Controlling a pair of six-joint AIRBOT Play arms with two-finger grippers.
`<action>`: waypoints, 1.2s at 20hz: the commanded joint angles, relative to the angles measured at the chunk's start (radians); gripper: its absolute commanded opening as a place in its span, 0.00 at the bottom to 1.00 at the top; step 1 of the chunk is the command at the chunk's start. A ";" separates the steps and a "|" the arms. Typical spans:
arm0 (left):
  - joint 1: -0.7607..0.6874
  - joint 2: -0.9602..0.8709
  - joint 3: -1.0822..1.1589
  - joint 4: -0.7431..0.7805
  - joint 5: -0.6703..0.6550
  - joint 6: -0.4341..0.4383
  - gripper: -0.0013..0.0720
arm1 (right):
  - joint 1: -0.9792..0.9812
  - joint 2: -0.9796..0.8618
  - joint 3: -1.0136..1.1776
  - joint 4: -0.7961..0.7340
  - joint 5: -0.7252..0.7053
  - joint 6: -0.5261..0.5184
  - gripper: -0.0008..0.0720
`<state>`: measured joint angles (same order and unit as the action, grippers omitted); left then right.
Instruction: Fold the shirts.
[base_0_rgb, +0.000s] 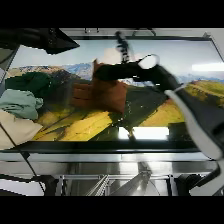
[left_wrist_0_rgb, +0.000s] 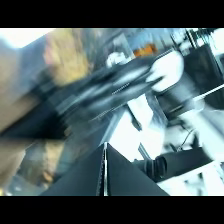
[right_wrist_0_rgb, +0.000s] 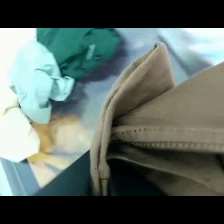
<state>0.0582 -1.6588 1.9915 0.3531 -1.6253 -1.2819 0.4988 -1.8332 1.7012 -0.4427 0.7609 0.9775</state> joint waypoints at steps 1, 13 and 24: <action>0.073 0.068 -0.001 -0.006 -0.037 0.008 0.02 | 0.152 -0.285 0.284 0.077 -0.118 0.002 0.37; -0.080 0.067 -0.001 -0.004 -0.116 0.036 0.02 | -0.238 -0.072 0.232 -0.488 0.697 0.377 0.04; -0.095 0.067 -0.001 -0.005 -0.138 0.035 0.02 | -0.256 -0.152 -0.095 -0.322 0.324 0.615 0.90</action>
<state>-0.0357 -1.5921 1.9907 0.3489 -1.7485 -1.2457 0.2199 -1.9205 1.6306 -0.8722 1.1591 1.5669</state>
